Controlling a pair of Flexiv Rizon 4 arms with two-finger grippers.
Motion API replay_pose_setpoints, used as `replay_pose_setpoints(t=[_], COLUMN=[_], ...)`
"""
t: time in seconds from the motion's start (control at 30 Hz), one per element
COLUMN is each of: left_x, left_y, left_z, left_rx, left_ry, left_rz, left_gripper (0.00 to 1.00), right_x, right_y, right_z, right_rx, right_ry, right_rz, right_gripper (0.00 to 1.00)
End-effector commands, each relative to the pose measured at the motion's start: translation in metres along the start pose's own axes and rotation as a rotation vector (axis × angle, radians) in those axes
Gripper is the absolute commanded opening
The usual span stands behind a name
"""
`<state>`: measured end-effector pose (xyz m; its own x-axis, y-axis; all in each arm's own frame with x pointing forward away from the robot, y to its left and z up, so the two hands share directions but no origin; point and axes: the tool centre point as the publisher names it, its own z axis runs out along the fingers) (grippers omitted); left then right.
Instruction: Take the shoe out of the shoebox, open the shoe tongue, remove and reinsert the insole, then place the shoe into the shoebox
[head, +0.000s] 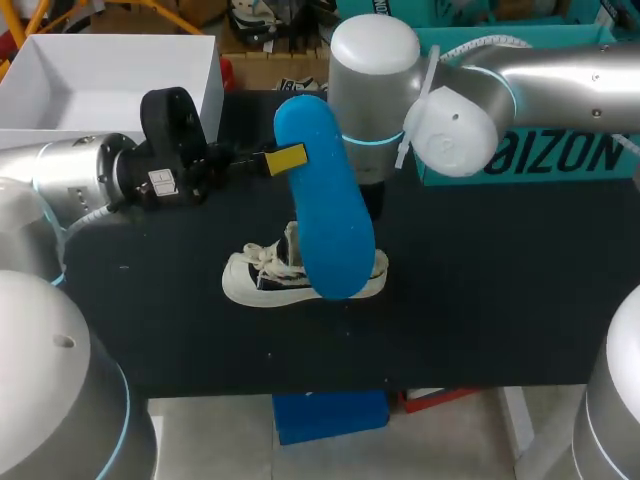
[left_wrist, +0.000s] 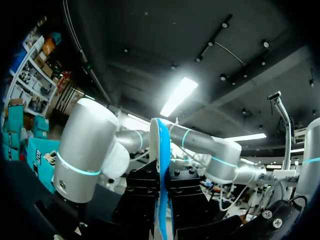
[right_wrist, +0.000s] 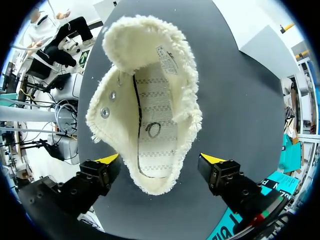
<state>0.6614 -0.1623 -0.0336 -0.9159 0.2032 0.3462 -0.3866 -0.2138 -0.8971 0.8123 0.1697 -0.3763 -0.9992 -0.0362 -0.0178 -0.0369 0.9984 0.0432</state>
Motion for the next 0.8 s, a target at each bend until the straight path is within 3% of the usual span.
replay_pose_setpoints(t=[0.03,0.53,0.8], left_x=[0.000,0.000,0.000], left_y=[0.002,0.002,0.002], left_z=[0.001,0.001,0.001], left_rx=[0.002,0.002,0.002], left_ry=[-0.001,-0.001,-0.001], left_rz=[0.002,0.002,0.002], left_gripper=[0.00,0.00,0.00], right_x=[0.006,0.018,0.019], right_y=[-0.012,-0.030,-0.043], right_z=[-0.004,-0.004,0.000], right_rx=[-0.048,-0.193,-0.329], right_ry=[-0.017,-0.072,-0.142], right_rz=[-0.009,-0.057,-0.044], right_gripper=[1.00,1.00,1.00])
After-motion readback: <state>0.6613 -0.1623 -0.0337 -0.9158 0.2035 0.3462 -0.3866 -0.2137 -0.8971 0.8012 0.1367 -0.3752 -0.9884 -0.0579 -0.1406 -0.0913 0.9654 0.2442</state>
